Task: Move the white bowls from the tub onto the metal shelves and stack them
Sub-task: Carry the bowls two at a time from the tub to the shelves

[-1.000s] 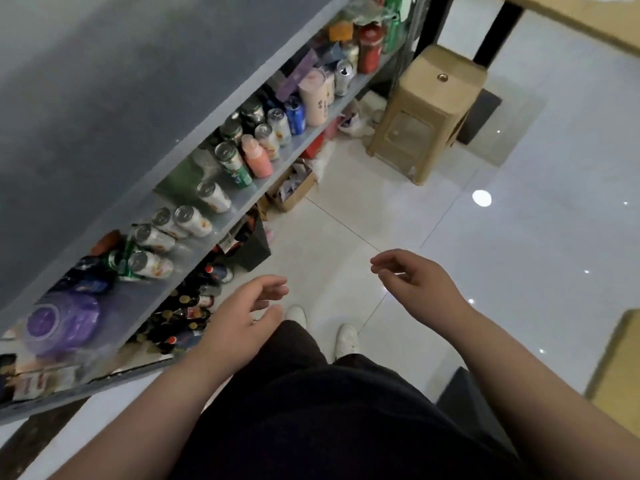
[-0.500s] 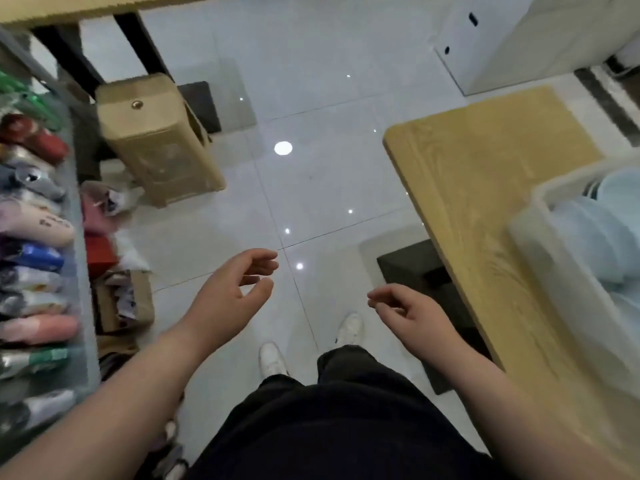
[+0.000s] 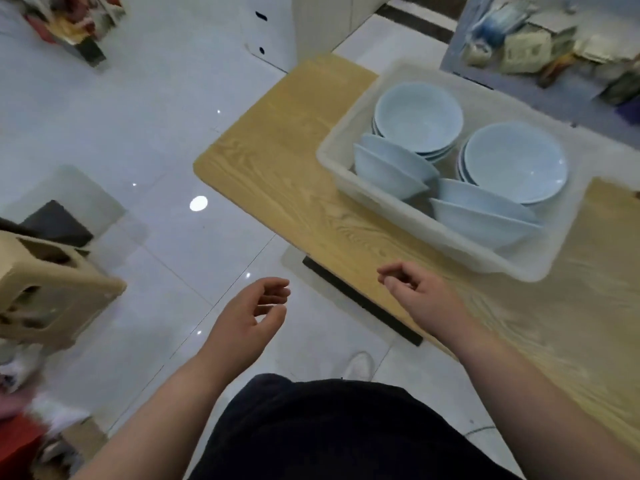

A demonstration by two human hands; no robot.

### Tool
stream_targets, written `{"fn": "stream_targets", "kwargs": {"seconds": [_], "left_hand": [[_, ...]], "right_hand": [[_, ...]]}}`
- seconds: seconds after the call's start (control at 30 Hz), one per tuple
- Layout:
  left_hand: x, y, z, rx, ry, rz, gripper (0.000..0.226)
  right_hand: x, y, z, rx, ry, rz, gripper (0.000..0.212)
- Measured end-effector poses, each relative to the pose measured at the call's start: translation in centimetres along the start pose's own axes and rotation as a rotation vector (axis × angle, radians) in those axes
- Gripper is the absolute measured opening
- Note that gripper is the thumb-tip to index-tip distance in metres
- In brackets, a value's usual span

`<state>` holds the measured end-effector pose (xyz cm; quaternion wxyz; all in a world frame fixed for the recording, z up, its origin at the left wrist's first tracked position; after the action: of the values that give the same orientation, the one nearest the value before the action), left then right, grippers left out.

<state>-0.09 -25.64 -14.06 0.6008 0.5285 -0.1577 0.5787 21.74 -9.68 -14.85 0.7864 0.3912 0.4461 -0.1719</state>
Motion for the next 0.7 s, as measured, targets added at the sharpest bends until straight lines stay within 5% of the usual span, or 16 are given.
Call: {"fn": "stream_targets", "kwargs": {"seconds": [0.37, 0.7], "left_hand": [[11.4, -2.6, -13.1, -0.039, -0.182, -0.091, 0.037], [24.7, -11.8, -29.8, -0.265, -0.643, -0.482, 0.036]], "right_hand": [[5.2, 10.6, -1.3, 0.322, -0.087, -0.112, 0.018], [3.8, 21.9, -10.0, 0.624, -0.138, 0.322, 0.020]]}}
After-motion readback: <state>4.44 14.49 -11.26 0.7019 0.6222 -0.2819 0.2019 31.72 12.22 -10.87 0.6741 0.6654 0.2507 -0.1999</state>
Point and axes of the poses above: each hand's wrist, its own z-axis away from the middle knuckle, its own y-axis out of the back of the hand, x = y × z, the point moved 10 cm from there along -z, towards the middle knuckle, and after that the axes turned 4 degrees about y, right-handed, at the moved point
